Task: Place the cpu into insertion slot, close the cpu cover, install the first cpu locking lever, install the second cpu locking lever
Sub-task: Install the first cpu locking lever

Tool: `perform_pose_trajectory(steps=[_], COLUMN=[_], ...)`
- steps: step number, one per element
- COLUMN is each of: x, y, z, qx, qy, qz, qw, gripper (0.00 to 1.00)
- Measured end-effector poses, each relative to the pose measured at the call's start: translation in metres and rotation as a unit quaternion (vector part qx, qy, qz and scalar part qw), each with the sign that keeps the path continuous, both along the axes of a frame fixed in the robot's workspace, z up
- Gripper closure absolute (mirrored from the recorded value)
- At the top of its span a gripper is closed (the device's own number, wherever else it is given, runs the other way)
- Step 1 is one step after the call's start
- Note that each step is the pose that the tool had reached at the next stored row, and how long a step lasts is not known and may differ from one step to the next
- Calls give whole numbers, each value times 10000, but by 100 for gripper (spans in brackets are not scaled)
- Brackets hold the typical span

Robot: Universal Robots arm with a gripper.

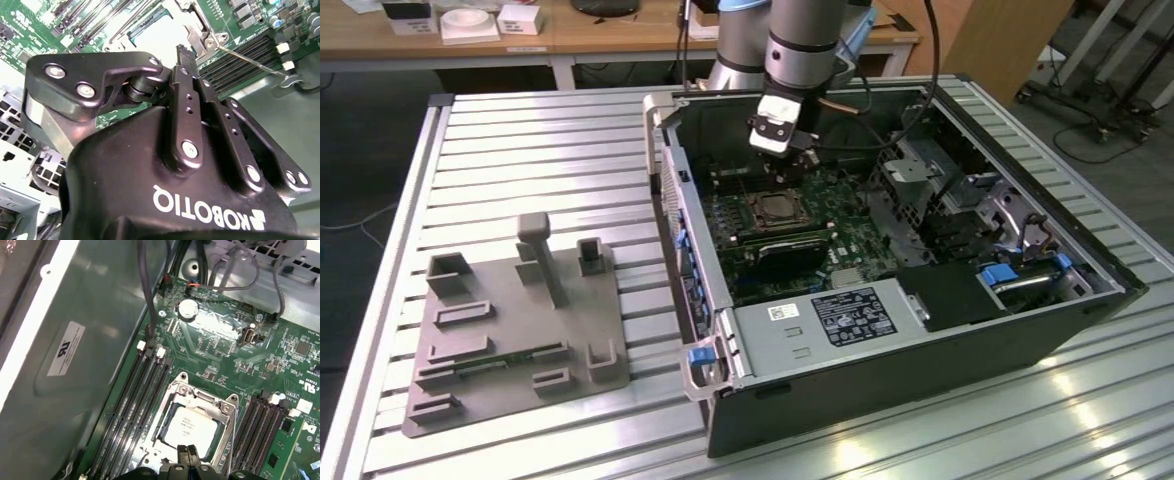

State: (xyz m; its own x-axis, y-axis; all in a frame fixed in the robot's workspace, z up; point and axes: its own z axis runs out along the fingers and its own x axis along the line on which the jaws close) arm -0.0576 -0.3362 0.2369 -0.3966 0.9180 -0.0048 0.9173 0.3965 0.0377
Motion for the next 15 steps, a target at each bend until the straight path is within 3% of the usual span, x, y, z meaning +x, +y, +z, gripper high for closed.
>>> perform_pose_trajectory(steps=[4,7,11,15], x=[-1,-1,-1,-1], y=[0,0,0,0], z=[0,-1,-4,-7], qx=[1,1,0,0], qy=[0,0,0,0], qz=[334,606,973,1336], qw=[9994,9982,9953,9910], gripper=[89,89,89,89])
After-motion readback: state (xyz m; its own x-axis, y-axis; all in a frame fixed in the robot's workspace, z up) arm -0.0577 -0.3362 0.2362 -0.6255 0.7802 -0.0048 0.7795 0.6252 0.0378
